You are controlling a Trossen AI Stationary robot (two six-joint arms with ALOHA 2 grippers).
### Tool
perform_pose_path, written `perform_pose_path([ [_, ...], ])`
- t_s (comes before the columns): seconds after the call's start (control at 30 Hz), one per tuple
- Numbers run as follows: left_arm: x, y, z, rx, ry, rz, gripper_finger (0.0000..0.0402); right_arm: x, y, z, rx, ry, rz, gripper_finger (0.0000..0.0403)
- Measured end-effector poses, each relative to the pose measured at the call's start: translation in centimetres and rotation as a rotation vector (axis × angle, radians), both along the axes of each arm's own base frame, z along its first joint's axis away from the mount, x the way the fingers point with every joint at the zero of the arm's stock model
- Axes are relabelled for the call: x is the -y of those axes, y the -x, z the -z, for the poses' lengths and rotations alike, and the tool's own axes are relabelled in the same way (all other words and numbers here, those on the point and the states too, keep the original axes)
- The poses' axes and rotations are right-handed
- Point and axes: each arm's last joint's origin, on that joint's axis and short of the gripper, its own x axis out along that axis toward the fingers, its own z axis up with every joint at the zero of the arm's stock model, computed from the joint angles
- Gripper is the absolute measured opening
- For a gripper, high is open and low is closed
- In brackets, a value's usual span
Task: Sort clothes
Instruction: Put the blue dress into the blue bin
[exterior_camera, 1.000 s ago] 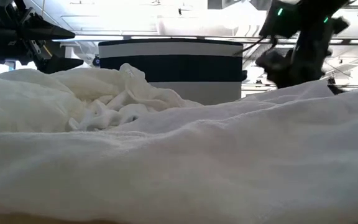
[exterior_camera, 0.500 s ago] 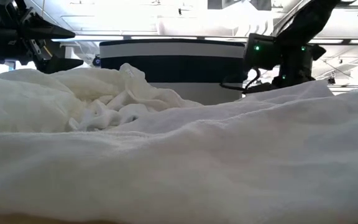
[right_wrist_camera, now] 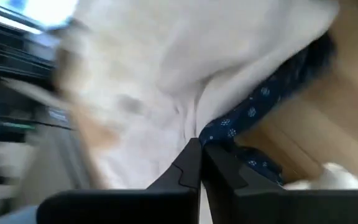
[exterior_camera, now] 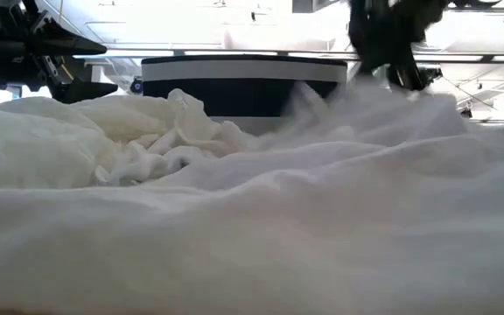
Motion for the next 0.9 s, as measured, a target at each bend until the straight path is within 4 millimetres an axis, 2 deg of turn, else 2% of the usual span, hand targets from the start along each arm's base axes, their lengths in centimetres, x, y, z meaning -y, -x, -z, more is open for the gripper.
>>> perform_pose_path([
  [0.27,0.0,0.0,-0.4,0.047,0.006,-0.001,0.0296,0.6,1.9,-13.0,0.718,0.15,-0.022,0.0001],
  [0.57,0.0,0.0,-0.3,0.033,0.002,-0.002,0.0296,0.4,5.4,-27.1,1.479,0.525,-0.077,0.0001],
  [0.73,0.0,0.0,0.0,-0.002,0.0,-0.001,0.0296,0.1,6.8,-32.6,1.67,0.699,-0.115,0.0],
  [0.9,0.0,0.0,0.0,-0.003,-0.001,0.0,0.0296,-0.2,5.6,-35.6,1.773,0.716,-0.246,0.0],
])
